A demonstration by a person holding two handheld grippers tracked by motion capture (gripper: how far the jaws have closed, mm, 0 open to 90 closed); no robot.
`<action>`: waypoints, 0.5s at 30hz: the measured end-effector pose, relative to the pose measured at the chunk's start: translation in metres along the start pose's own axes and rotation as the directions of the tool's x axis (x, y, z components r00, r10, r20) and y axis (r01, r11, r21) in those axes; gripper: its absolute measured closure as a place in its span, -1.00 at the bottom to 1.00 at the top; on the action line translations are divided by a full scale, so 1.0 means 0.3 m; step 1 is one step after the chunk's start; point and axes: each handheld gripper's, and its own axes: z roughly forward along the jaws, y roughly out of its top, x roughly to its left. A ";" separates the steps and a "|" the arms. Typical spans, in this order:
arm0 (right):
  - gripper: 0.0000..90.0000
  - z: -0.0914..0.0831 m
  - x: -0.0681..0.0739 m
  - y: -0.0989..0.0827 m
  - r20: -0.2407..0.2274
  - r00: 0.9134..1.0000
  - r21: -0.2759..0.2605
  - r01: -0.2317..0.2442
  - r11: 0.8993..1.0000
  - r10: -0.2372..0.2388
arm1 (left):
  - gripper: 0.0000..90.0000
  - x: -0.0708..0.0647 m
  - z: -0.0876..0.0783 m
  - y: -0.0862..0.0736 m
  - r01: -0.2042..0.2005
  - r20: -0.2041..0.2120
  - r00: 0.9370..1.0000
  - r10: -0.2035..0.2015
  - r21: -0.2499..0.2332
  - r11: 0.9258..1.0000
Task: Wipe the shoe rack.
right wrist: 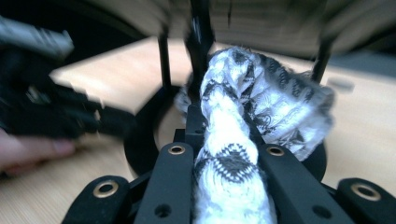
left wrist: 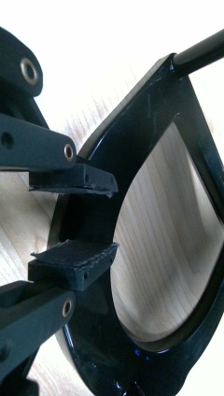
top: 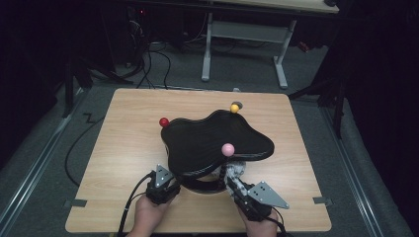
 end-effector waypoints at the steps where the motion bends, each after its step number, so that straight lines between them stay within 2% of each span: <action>1: 0.80 -0.014 0.006 0.019 0.000 1.000 -0.023 0.007 1.000 -0.007 | 0.43 0.001 0.000 0.000 -0.003 -0.003 1.000 0.003 0.002 1.000; 4: 0.80 -0.046 0.019 0.062 -0.010 1.000 -0.073 0.014 0.997 -0.015 | 0.44 0.000 0.001 0.001 -0.002 -0.005 1.000 0.002 0.005 1.000; 7: 0.80 -0.046 0.028 0.063 -0.012 0.999 -0.072 0.031 0.997 -0.032 | 0.43 0.000 0.002 0.001 -0.001 -0.007 1.000 0.001 0.007 1.000; 9: 0.80 -0.027 0.026 0.039 -0.011 0.999 -0.042 0.040 0.998 -0.040 | 0.43 0.001 0.002 0.001 0.000 -0.006 1.000 0.000 0.009 1.000; 12: 0.80 0.015 0.001 -0.019 -0.009 1.000 0.032 0.020 0.999 -0.019 | 0.42 0.001 0.004 0.002 0.002 -0.004 1.000 -0.002 0.011 1.000; 15: 0.80 0.052 -0.027 -0.078 0.008 1.000 0.109 0.006 0.994 -0.007 | 0.42 0.002 0.003 0.002 -0.006 0.002 1.000 0.006 0.017 1.000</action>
